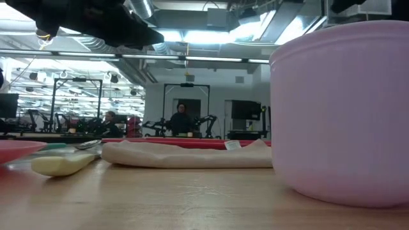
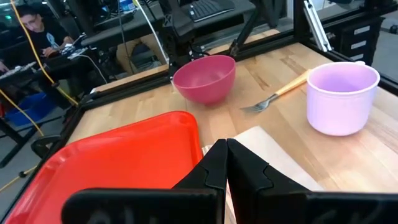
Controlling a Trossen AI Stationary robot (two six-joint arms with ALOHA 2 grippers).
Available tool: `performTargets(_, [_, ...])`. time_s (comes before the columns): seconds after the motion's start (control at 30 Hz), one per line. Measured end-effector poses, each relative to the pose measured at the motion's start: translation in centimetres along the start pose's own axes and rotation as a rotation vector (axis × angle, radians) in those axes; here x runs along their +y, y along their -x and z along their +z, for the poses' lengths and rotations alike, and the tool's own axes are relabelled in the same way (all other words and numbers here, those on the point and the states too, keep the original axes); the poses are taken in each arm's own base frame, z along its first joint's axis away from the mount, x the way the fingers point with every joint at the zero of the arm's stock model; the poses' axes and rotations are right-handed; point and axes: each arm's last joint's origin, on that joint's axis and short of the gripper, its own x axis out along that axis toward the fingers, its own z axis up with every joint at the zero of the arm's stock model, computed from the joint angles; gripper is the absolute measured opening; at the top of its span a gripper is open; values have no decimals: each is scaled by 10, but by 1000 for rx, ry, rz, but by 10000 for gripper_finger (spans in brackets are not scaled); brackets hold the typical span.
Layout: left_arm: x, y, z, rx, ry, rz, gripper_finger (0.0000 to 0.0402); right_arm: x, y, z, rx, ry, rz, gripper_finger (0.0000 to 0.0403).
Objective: Set up tray
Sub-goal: Put the purple mug on the red serving tray
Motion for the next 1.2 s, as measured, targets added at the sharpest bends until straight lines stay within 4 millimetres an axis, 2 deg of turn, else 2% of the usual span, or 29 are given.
performTargets(0.13, [0, 0, 0, 6, 0, 13, 3, 9, 6, 1, -3, -71, 22, 6])
performTargets(0.4, [2, 0, -1, 20, 0, 66, 4, 34, 9, -3, 3, -94, 60, 3])
performTargets(0.7, [2, 0, -1, 24, -48, 66, 4, 65, 2, -6, 66, -214, 23, 2])
performTargets(0.9, [2, 0, -1, 24, -68, 66, 4, 87, 0, -6, 126, -370, 28, 2])
performTargets(1.2, [2, 0, -1, 25, -96, 66, 4, 126, -12, -3, 146, -408, 12, 2])
